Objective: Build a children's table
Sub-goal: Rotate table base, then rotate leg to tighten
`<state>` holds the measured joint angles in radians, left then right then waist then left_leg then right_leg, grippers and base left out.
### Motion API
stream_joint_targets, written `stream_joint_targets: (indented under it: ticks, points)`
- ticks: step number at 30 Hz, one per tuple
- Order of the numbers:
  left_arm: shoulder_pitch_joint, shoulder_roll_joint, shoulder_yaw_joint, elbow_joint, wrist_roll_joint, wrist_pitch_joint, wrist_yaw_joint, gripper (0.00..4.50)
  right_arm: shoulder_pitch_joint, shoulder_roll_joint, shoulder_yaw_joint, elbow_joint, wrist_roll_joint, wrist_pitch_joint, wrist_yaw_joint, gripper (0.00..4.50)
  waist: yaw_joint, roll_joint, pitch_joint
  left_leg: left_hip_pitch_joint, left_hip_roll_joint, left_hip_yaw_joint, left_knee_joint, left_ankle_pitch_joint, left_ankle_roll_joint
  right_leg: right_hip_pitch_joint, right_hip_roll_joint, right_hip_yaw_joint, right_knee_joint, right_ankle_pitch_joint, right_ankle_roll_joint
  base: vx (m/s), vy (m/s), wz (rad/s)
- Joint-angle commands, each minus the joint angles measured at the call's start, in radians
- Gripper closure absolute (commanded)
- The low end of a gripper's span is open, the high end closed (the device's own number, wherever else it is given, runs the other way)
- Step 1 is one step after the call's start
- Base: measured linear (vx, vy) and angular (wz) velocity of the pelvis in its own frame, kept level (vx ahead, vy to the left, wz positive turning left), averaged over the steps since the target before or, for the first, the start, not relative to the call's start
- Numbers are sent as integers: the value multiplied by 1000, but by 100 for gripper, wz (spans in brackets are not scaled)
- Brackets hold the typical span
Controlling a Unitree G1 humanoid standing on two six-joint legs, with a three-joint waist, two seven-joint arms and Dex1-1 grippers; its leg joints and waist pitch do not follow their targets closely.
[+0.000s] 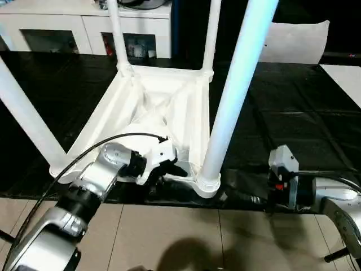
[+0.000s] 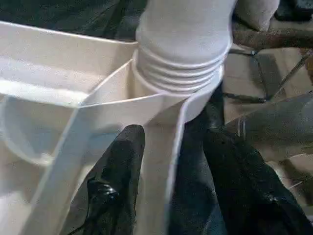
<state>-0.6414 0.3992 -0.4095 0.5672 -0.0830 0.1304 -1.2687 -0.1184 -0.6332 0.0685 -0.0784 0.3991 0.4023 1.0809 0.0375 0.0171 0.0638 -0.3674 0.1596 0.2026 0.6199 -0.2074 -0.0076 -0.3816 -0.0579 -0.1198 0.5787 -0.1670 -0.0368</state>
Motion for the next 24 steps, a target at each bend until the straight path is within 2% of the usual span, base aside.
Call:
stream_joint_targets:
  ticks: [1, 3, 4, 8, 16, 24]
  points:
    - [-23, -4, 2, 32, 16, -29, -9, 263, 3, -18, 5, -35, 17, 20, 20, 0, 4, -16, -68, 18, 86, -51, -73, -183, 67, 40, -119, 70, -94, -441, -98, 0, 0, 0]
    - [-28, -6, 3, 47, 20, -46, -11, 271, 5, -19, 5, -39, 15, 22, 21, 0, 5, -16, -69, 15, 86, -51, -73, -174, 69, 42, -121, 71, -92, -421, -103, 0, 0, 0]
    - [-35, -10, 5, 70, 23, -66, -10, 297, 8, -22, 5, -41, 12, 23, 23, 0, 5, -17, -70, 14, 85, -50, -72, -167, 72, 42, -121, 72, -90, -407, -106, 0, 0, 0]
    - [-55, -15, 3, 130, 43, -108, -8, 310, 14, -31, 10, -47, 9, 23, 23, 0, 8, -17, -71, 14, 85, -49, -72, -155, 77, 43, -121, 72, -88, -393, -111, 0, 0, 0]
    - [-78, -15, 9, 192, 49, -138, -39, 377, 10, -31, 5, -50, 16, 34, 31, 0, 7, -20, -66, 17, 83, -49, -72, -187, 66, 40, -123, 67, -101, -481, -86, 0, 0, 0]
    - [-85, -12, 9, 239, 66, -173, -70, 437, 0, -29, 7, -47, 18, 33, 32, 0, 6, -21, -66, 16, 83, -50, -72, -182, 68, 40, -124, 68, -100, -474, -86, 0, 0, 0]
